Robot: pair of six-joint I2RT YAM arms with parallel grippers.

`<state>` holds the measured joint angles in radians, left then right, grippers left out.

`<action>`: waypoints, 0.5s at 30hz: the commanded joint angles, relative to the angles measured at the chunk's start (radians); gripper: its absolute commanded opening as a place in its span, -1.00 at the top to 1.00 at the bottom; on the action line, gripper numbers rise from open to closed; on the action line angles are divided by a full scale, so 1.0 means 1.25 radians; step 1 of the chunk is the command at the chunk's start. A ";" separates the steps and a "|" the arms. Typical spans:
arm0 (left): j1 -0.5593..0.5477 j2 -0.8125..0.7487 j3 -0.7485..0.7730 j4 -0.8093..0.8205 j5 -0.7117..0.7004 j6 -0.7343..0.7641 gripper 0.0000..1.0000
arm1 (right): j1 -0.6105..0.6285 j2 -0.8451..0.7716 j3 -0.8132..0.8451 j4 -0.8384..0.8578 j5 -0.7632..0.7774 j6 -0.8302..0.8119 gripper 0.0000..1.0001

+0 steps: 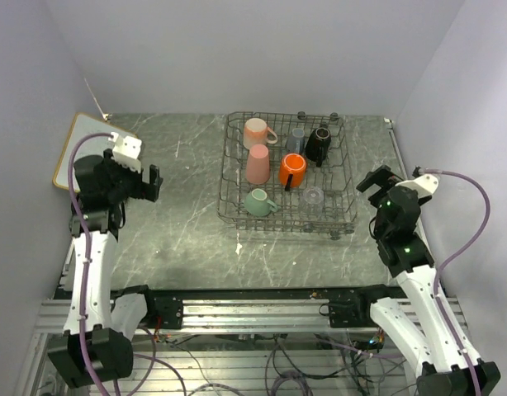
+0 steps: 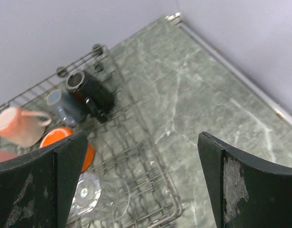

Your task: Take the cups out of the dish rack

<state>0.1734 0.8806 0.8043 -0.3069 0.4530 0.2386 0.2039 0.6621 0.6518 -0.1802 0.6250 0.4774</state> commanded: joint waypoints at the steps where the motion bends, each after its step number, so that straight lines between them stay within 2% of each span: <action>1: -0.004 0.062 0.138 -0.183 -0.004 0.056 -0.94 | -0.001 0.037 0.015 0.004 -0.226 -0.038 -1.00; 3: -0.004 0.088 0.171 -0.207 -0.030 0.045 -0.92 | -0.001 0.079 0.014 0.085 -0.406 -0.086 -1.00; 5: -0.005 0.109 0.189 -0.231 -0.035 0.048 -0.91 | 0.007 0.168 0.057 0.079 -0.500 -0.095 -0.99; 8: -0.005 0.130 0.200 -0.246 -0.042 0.054 -0.90 | 0.075 0.303 0.137 0.028 -0.529 -0.140 -0.95; 11: -0.005 0.129 0.196 -0.241 -0.072 0.061 -0.93 | 0.201 0.384 0.193 0.012 -0.457 -0.192 -0.93; 15: -0.004 0.120 0.200 -0.240 -0.103 0.072 -0.95 | 0.281 0.505 0.255 -0.009 -0.483 -0.204 -0.88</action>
<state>0.1730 1.0508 1.0248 -0.5785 0.3798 0.3054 0.4820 1.1984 0.8940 -0.1551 0.0692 0.2867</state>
